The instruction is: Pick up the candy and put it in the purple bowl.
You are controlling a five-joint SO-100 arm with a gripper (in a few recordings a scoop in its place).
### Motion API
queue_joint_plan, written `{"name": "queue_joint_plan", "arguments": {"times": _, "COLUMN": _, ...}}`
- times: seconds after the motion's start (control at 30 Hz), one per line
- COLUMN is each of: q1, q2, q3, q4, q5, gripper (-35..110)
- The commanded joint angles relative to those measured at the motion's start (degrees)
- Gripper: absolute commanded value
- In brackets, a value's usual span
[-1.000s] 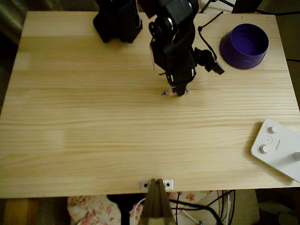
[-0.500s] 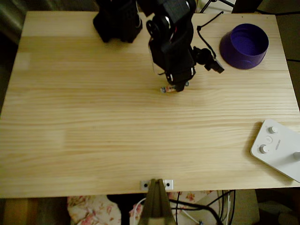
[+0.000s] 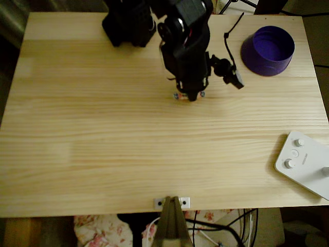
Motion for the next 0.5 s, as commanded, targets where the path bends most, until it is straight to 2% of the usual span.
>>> {"name": "queue_joint_plan", "arguments": {"times": 0.0, "q1": 0.7, "q2": 7.21, "q3": -4.13, "q4": 3.34, "q5": 2.29, "gripper": 0}}
{"name": "queue_joint_plan", "arguments": {"times": 0.47, "q1": 0.09, "q2": 14.68, "q3": -5.98, "q4": 10.72, "q5": 10.81, "gripper": 0}}
